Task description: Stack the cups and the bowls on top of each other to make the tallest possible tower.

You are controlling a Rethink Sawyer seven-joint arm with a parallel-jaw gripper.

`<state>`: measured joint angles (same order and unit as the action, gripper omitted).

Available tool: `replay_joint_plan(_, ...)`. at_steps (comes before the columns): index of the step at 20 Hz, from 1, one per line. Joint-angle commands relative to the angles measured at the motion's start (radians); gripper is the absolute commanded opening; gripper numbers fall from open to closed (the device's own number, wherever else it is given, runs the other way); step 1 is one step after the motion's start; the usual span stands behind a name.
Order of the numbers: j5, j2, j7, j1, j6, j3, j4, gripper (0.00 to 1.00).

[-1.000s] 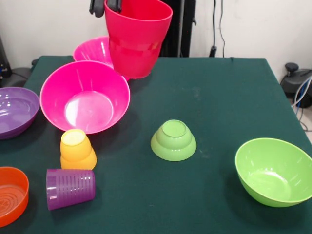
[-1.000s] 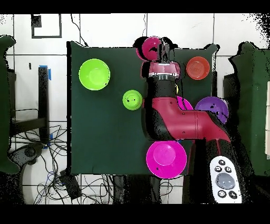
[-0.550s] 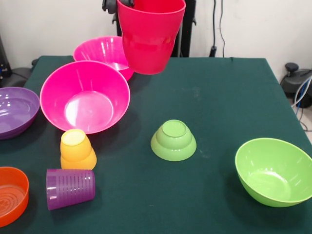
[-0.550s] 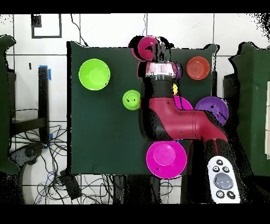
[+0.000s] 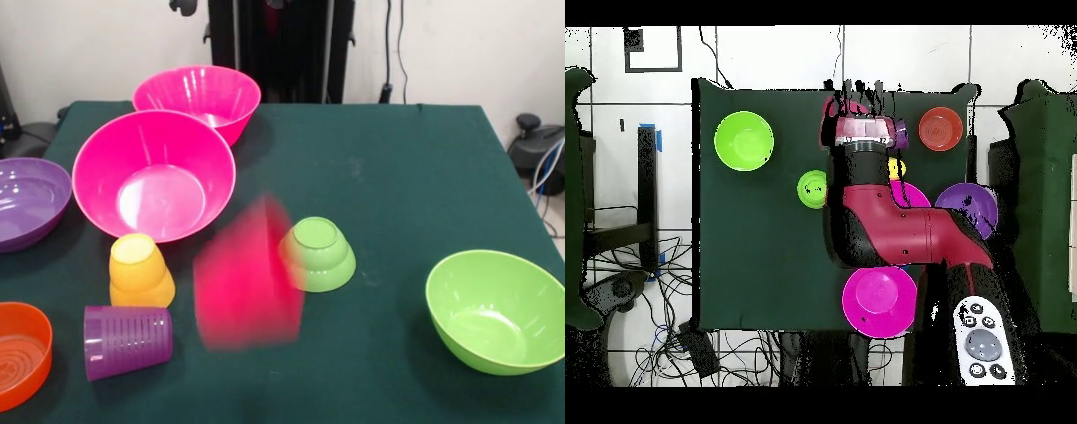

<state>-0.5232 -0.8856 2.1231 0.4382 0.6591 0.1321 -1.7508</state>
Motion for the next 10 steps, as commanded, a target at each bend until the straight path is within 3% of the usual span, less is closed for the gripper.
replay_joint_plan(1,-0.067,0.013,0.119,-0.025,0.008,0.037,-0.042,1.00)
replay_joint_plan(10,-0.058,0.031,0.113,-0.035,0.000,0.032,-0.034,1.00)
